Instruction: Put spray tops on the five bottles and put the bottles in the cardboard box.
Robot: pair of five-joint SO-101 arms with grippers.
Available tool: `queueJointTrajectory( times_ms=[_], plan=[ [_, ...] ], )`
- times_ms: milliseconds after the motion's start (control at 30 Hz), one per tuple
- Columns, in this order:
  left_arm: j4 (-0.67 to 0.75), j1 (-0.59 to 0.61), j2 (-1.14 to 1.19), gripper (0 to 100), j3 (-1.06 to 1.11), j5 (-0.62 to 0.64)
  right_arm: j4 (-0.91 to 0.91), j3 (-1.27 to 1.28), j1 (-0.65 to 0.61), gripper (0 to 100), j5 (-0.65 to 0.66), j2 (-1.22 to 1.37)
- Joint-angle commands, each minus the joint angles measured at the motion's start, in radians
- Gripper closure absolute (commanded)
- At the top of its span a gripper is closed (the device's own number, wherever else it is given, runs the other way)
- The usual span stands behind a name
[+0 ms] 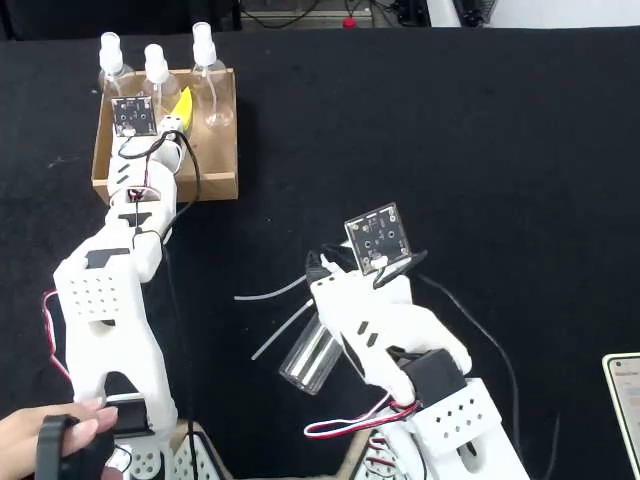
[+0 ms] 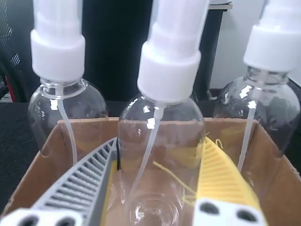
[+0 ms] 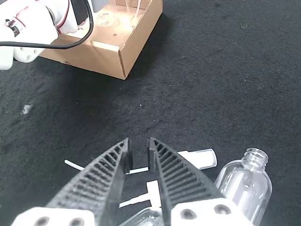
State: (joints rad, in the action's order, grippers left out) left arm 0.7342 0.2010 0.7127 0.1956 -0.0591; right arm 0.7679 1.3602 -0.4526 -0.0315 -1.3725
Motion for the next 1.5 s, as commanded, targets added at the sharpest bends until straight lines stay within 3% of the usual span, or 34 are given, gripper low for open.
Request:
queueJointTrajectory(
  times_ms=[0, 167, 300, 500, 700, 1467],
  plan=[
    [0.003, -0.005, -0.012, 76, -0.042, 0.011, -0.023, -0.012, 0.014, 94.2, 0.009, -0.022],
    [0.005, -0.005, -0.012, 76, -0.042, 0.084, -0.023, -0.012, 0.014, 94.2, 0.009, -0.022],
    [0.003, -0.005, -0.011, 76, -0.042, 0.044, -0.023, -0.012, 0.014, 94.2, 0.009, -0.022],
    [-0.005, -0.005, -0.003, 62, -0.033, 0.025, -0.023, -0.012, 0.014, 94.2, 0.009, -0.022],
    [0.002, 0.001, -0.003, 68, -0.033, 0.025, -0.023, -0.012, 0.014, 94.2, 0.009, -0.022],
    [-0.005, 0.004, -0.095, 69, 0.031, 0.025, -0.023, -0.012, 0.014, 94.2, 0.009, -0.022]
  ],
)
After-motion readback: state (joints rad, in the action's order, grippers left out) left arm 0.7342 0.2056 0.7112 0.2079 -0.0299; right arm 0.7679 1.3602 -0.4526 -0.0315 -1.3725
